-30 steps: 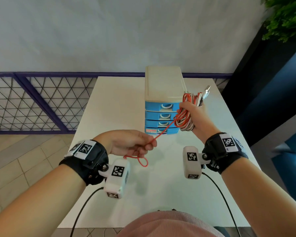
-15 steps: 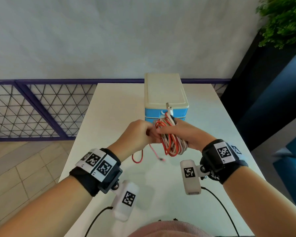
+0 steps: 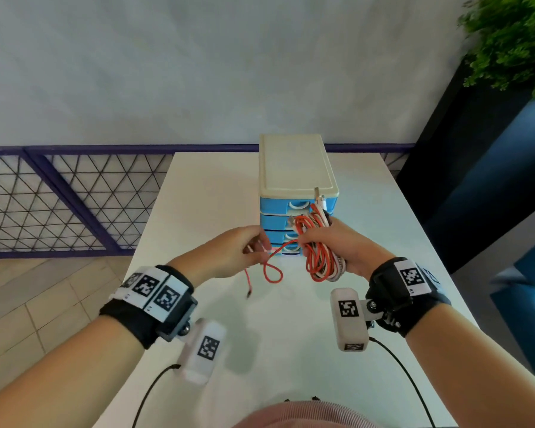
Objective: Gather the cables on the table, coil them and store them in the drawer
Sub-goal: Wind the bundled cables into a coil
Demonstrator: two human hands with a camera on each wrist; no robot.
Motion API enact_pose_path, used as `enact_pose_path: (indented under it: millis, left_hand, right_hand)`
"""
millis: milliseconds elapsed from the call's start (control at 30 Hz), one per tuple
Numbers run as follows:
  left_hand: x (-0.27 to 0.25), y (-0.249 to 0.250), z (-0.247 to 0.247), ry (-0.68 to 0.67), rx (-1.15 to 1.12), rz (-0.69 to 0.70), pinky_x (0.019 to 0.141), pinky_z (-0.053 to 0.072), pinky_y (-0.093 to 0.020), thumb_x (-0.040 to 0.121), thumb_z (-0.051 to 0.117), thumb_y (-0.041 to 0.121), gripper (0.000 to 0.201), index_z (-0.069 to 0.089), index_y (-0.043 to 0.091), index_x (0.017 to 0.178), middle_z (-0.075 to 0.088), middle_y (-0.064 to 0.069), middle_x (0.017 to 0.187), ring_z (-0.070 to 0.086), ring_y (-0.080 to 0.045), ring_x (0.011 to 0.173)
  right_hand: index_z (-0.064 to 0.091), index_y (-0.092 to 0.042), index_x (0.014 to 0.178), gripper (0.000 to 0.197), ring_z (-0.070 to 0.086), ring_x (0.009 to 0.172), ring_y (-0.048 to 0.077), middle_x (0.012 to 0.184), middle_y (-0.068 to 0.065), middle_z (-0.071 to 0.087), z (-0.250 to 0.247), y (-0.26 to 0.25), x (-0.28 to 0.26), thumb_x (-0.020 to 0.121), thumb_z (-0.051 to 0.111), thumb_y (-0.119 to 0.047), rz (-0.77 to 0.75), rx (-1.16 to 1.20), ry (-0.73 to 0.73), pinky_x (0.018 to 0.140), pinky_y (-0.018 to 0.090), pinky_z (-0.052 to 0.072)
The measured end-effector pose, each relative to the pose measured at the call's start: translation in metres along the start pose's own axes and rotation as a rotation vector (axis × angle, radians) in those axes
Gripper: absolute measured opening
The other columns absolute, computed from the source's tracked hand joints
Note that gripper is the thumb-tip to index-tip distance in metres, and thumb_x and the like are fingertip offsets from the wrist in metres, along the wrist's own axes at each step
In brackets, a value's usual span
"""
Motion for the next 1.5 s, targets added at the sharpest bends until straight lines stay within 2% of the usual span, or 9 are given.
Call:
enact_pose_path:
  millis: [133, 333, 600, 733, 967, 1133, 1200, 1367, 1500]
  left_hand:
    - [-0.006, -0.019, 0.000, -0.105, -0.016, -0.020, 0.054, 0.037, -0.011, 0.097, 0.047, 0.013, 0.020, 0.066, 0.019, 0.096, 0.068, 0.008, 0.074, 0.046, 0.000, 0.052]
    - [-0.007, -0.035, -0.017, -0.020, -0.049, -0.069, 0.072, 0.048, -0.018, 0.094, 0.054, 0.009, 0.022, 0.067, 0.024, 0.082, 0.068, 0.007, 0.073, 0.061, -0.002, 0.065]
    - [-0.005, -0.029, -0.015, 0.093, 0.183, -0.085, 0.053, 0.037, -0.010, 0.088, 0.061, 0.018, 0.008, 0.063, 0.022, 0.081, 0.070, 0.011, 0.077, 0.062, 0.007, 0.061]
    - [-0.005, -0.028, -0.005, 0.071, 0.175, -0.076, 0.056, 0.042, -0.012, 0.084, 0.066, 0.015, 0.008, 0.063, 0.018, 0.077, 0.070, 0.005, 0.075, 0.061, -0.006, 0.063]
    - [-0.007, -0.053, -0.004, 0.121, 0.079, -0.154, 0.056, 0.041, -0.007, 0.073, 0.079, 0.015, 0.021, 0.058, 0.017, 0.077, 0.062, 0.005, 0.070, 0.054, -0.004, 0.059]
    - [-0.007, -0.043, 0.005, 0.003, -0.272, -0.113, 0.084, 0.051, -0.027, 0.087, 0.065, 0.012, 0.030, 0.053, 0.018, 0.114, 0.061, -0.006, 0.084, 0.069, -0.017, 0.075]
    - [-0.010, -0.032, 0.009, -0.058, -0.464, -0.067, 0.091, 0.050, -0.034, 0.094, 0.055, 0.013, 0.013, 0.060, 0.012, 0.106, 0.059, -0.003, 0.084, 0.068, -0.021, 0.084]
    - [-0.017, -0.019, 0.018, -0.221, -0.829, -0.108, 0.096, 0.048, -0.032, 0.101, 0.036, 0.020, 0.027, 0.059, 0.008, 0.091, 0.063, 0.000, 0.083, 0.067, -0.019, 0.097]
    - [-0.007, -0.026, 0.007, 0.030, -0.564, -0.113, 0.099, 0.043, -0.034, 0.098, 0.046, 0.021, 0.016, 0.050, 0.015, 0.112, 0.053, 0.003, 0.117, 0.052, -0.013, 0.113]
  right_hand:
    - [0.058, -0.006, 0.100, 0.016, 0.063, 0.061, 0.020, 0.073, 0.011, 0.064, -0.021, 0.000, 0.000, 0.084, 0.063, -0.005, -0.024, 0.029, 0.097, 0.060, 0.031, 0.056]
    - [0.056, -0.009, 0.103, 0.020, 0.067, 0.065, 0.020, 0.076, 0.008, 0.068, -0.039, -0.004, 0.001, 0.084, 0.063, -0.008, -0.058, -0.111, 0.285, 0.070, 0.036, 0.059]
    - [0.054, -0.012, 0.109, 0.027, 0.068, 0.067, 0.017, 0.081, 0.008, 0.069, -0.014, -0.007, 0.004, 0.084, 0.064, -0.014, -0.052, -0.164, 0.226, 0.067, 0.033, 0.060]
    - [0.055, -0.012, 0.109, 0.027, 0.069, 0.070, 0.018, 0.083, 0.008, 0.069, -0.011, -0.011, 0.005, 0.084, 0.065, -0.015, -0.066, -0.167, 0.262, 0.070, 0.033, 0.059]
    - [0.057, -0.020, 0.094, 0.015, 0.066, 0.058, 0.012, 0.076, 0.007, 0.065, -0.015, -0.020, -0.002, 0.086, 0.063, -0.010, -0.101, 0.017, 0.244, 0.060, 0.030, 0.056]
    - [0.058, -0.015, 0.093, 0.011, 0.066, 0.063, 0.018, 0.076, 0.009, 0.065, -0.012, -0.016, 0.000, 0.085, 0.064, -0.010, -0.097, 0.028, 0.230, 0.072, 0.038, 0.059]
    - [0.056, -0.015, 0.090, 0.010, 0.066, 0.062, 0.018, 0.075, 0.009, 0.065, -0.013, -0.015, 0.001, 0.085, 0.063, -0.010, -0.093, 0.023, 0.265, 0.068, 0.036, 0.059]
    - [0.057, -0.012, 0.082, 0.010, 0.063, 0.053, 0.016, 0.067, 0.007, 0.064, -0.023, -0.014, -0.003, 0.086, 0.058, -0.003, -0.114, 0.126, 0.344, 0.054, 0.026, 0.056]
    - [0.059, -0.010, 0.086, 0.005, 0.064, 0.055, 0.016, 0.068, 0.007, 0.065, -0.022, -0.010, -0.003, 0.087, 0.061, -0.006, -0.077, 0.198, 0.259, 0.056, 0.028, 0.057]
Point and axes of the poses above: each hand's wrist, its own x-axis towards the middle knuckle, its own z-axis out of the palm, y = z × x, the point moved 8 cm from there along x, towards the middle knuckle
